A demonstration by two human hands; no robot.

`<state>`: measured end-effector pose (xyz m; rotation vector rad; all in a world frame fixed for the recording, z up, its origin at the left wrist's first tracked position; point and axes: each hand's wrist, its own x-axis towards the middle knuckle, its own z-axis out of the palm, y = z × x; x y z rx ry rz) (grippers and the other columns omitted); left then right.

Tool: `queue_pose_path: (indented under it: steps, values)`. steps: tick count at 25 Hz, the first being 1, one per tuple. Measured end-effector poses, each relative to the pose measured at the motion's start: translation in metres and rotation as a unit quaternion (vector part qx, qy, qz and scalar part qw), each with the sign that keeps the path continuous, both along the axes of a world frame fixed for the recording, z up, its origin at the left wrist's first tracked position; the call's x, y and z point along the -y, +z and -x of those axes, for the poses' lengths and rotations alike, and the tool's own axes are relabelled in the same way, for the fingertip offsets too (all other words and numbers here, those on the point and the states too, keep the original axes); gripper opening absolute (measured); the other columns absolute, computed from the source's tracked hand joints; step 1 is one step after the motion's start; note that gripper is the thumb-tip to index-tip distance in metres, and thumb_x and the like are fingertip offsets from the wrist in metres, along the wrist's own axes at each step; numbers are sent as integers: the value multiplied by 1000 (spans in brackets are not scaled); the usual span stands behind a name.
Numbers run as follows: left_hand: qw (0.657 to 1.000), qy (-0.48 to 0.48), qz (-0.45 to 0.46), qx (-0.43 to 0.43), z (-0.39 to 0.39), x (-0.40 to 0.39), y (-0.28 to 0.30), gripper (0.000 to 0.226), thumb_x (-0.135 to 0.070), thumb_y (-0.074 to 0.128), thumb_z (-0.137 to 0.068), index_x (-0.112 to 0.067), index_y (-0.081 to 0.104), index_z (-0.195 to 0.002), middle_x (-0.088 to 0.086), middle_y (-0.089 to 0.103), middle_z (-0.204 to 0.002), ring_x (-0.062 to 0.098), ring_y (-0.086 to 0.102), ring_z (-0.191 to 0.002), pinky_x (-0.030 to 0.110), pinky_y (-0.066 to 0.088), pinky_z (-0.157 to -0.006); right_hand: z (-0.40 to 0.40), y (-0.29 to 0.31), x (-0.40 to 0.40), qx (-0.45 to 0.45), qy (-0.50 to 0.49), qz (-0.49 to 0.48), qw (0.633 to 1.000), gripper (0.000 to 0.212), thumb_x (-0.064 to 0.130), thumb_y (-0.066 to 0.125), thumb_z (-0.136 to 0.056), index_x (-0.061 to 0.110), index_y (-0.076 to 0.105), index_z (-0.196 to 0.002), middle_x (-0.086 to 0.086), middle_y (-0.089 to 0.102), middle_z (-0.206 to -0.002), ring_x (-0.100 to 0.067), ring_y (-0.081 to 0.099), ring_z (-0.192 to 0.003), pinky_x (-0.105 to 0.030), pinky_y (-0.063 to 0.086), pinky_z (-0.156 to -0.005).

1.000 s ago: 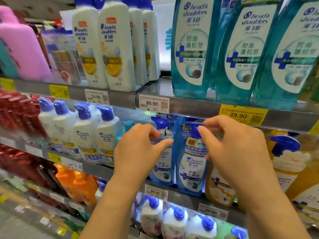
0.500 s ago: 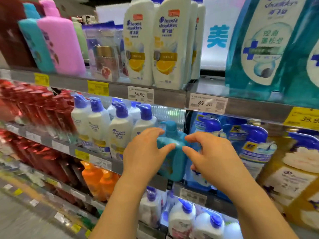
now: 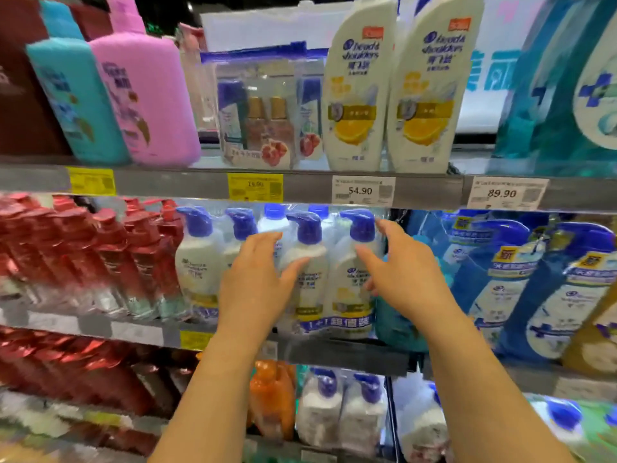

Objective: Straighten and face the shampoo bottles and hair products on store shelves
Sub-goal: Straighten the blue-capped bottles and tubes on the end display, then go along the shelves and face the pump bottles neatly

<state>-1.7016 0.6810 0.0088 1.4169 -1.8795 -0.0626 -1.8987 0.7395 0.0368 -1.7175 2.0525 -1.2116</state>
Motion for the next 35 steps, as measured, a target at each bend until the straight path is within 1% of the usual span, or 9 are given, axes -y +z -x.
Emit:
queue_pose_path:
  steps: [2,5,9,19,23,25,27,31,35]
  values:
    - [998,-36,-52,31,-6,12,-2,56,-57,58,-88,-24,54,-133,-1,60,-131,22,57,-116,38,47,-85,-10,4,12,2,-20,-45,999,44,44,54,-100,24,43,-138,-1,71,-95,-24,74,-74,-43,57,-82]
    - [994,-77,-66,46,-9,20,-6,46,-54,52,-93,-22,58,-125,2,65,-119,24,60,-107,33,41,-73,-20,9,22,-41,-70,-59,995,47,48,49,-101,12,49,-132,-11,71,-105,-31,71,-84,-42,54,-82]
    - [992,-95,-70,40,-7,22,-10,52,-52,47,-96,-26,44,-141,-1,65,-122,19,60,-108,29,40,-72,-28,11,12,-106,-131,-29,985,40,51,53,-98,14,57,-111,-4,63,-96,-26,58,-84,-36,40,-65]
    - [989,-88,-105,53,-1,24,2,59,-59,45,-94,-25,46,-142,1,63,-127,22,59,-113,35,46,-81,-22,19,5,-122,-124,-62,983,45,57,48,-98,17,56,-118,-5,68,-95,-24,53,-79,-34,38,-59]
    - [991,-94,-93,6,-14,19,2,47,-59,52,-90,-31,61,-126,-7,68,-116,10,60,-100,27,43,-75,-22,16,4,-106,-120,-55,986,49,56,50,-98,19,57,-128,-6,71,-114,-28,60,-91,-34,40,-67]
    - [995,-69,-59,-47,-32,17,2,38,-58,55,-89,-34,68,-115,-15,70,-104,0,59,-91,22,43,-72,-25,14,4,-116,-147,-14,982,43,54,51,-98,20,62,-122,-7,70,-112,-24,53,-84,-36,41,-66]
    - [993,-5,6,-115,-59,17,2,27,-52,58,-88,-32,72,-99,-17,70,-91,0,62,-82,22,47,-69,-32,13,2,-127,-175,58,975,40,48,53,-98,19,66,-121,-9,69,-115,-29,60,-91,-38,44,-69]
    - [981,106,59,-151,-110,24,1,22,-41,62,-88,-25,71,-99,-11,66,-95,9,60,-87,25,41,-74,-71,16,4,-115,-96,222,964,19,29,66,-95,14,74,-103,-6,72,-95,-17,54,-74,-28,35,-68]
    - [985,92,48,-139,-146,36,-6,20,-38,66,-87,-23,73,-98,-6,68,-97,14,63,-91,27,46,-79,-132,14,20,-83,28,181,980,11,27,71,-91,19,76,-96,4,75,-91,-7,53,-67,-25,38,-68]
